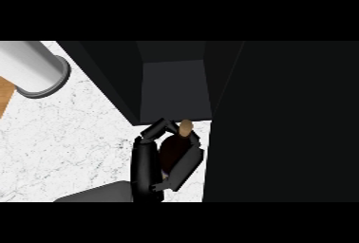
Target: Pick up the wine, place it into the cabinet and close the cabinet
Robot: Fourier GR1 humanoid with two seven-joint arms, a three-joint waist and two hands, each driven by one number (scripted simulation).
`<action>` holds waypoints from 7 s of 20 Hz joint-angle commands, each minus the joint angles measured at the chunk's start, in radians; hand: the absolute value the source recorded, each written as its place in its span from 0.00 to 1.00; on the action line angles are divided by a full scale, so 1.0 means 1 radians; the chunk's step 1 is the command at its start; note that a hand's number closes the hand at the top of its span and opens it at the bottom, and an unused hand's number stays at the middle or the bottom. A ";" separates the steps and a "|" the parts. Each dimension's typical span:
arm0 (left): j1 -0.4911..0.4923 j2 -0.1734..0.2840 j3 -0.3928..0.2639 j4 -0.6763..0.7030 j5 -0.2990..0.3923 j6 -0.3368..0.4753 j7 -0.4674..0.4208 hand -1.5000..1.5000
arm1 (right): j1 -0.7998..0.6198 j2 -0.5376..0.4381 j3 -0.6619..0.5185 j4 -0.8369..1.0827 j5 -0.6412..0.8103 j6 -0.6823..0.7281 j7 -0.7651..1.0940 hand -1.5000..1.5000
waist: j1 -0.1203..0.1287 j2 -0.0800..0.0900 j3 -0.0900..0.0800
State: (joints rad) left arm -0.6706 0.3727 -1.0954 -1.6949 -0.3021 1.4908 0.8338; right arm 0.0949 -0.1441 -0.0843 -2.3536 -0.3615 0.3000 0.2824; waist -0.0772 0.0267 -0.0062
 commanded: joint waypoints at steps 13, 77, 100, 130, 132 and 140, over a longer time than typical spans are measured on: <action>-0.055 -0.046 0.039 0.110 0.137 0.009 -0.115 1.00 | -0.008 -0.004 -0.040 0.022 -0.063 0.016 -0.007 0.00 | -0.017 0.010 -0.001; -0.347 -0.373 0.881 1.446 0.751 -0.960 -1.418 1.00 | -0.083 -0.012 -0.052 0.055 -0.095 0.000 0.024 0.00 | -0.017 0.013 0.003; -0.483 -0.323 0.915 1.659 0.716 -0.865 -1.427 0.00 | -0.062 -0.020 -0.056 0.052 -0.111 0.046 0.003 0.00 | -0.043 0.024 0.004; -0.501 -0.372 0.976 1.597 0.747 -0.952 -1.537 0.00 | -0.036 -0.014 -0.061 0.019 -0.134 0.056 0.007 0.00 | -0.019 0.006 0.005; -0.454 -0.372 0.993 1.571 0.773 -0.976 -1.575 0.00 | -0.021 -0.027 -0.092 0.074 -0.144 0.094 -0.023 0.00 | -0.015 0.002 0.005; -0.358 -0.373 0.905 1.422 0.856 -1.023 -1.631 0.00 | 0.004 0.012 -0.026 0.021 -0.064 0.070 -0.012 0.00 | -0.004 -0.018 0.006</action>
State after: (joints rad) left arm -1.0787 0.0014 -0.1436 -0.1983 0.5108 0.4808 -0.7800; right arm 0.0692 -0.1519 -0.1325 -2.3206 -0.4800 0.3599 0.2878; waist -0.0904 0.0185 -0.0013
